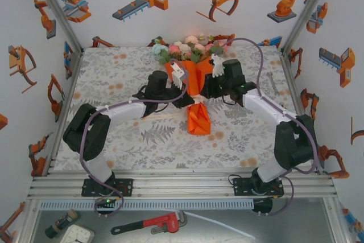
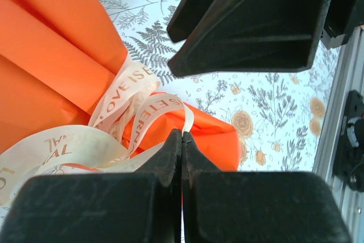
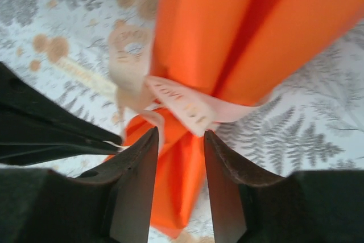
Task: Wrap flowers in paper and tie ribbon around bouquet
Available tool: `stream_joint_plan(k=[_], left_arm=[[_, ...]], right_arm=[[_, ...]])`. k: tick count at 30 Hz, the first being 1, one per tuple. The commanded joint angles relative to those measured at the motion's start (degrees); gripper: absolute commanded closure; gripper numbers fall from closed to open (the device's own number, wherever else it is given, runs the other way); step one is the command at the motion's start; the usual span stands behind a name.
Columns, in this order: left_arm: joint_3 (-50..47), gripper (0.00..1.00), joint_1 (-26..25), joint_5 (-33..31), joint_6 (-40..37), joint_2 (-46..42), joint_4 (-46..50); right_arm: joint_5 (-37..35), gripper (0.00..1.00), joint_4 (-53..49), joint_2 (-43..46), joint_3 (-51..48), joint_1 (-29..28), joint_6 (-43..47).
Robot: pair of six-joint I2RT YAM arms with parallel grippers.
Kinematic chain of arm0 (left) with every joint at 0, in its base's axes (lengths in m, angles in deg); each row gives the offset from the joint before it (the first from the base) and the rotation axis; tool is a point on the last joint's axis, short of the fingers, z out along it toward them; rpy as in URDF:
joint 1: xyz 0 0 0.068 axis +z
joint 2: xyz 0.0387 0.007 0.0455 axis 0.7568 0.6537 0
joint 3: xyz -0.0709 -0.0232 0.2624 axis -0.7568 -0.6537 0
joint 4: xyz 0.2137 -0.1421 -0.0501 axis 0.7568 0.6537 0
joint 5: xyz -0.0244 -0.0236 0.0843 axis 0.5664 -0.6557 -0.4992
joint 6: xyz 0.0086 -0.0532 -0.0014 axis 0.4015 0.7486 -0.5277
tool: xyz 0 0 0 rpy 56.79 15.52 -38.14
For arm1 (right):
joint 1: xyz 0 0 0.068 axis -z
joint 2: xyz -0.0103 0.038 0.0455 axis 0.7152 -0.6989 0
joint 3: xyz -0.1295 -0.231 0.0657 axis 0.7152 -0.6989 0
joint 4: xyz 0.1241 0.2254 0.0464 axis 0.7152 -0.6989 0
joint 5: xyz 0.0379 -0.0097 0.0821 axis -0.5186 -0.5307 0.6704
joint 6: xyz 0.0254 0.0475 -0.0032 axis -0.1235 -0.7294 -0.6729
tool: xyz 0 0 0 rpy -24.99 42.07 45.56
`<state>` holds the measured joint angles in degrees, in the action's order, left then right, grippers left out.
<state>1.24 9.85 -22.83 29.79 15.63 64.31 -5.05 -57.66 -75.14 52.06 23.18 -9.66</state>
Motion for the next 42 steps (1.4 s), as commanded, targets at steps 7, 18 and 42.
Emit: stream_joint_plan(k=[7, 18, 42], left_arm=[[3.3, 1.00, 0.2, -8.3, 5.8, 0.1, 4.9], [5.0, 1.00, 0.3, -8.9, 10.3, 1.8, 8.6], [5.1, 1.00, 1.2, -12.2, 23.5, 7.1, -1.8]], right_arm=[[7.1, 0.52, 6.1, -5.4, -0.5, -0.1, 13.6], [9.3, 0.88, 7.7, -8.6, 2.0, -0.1, 11.4], [21.6, 0.81, 10.4, -4.4, -3.2, -0.1, 6.1]])
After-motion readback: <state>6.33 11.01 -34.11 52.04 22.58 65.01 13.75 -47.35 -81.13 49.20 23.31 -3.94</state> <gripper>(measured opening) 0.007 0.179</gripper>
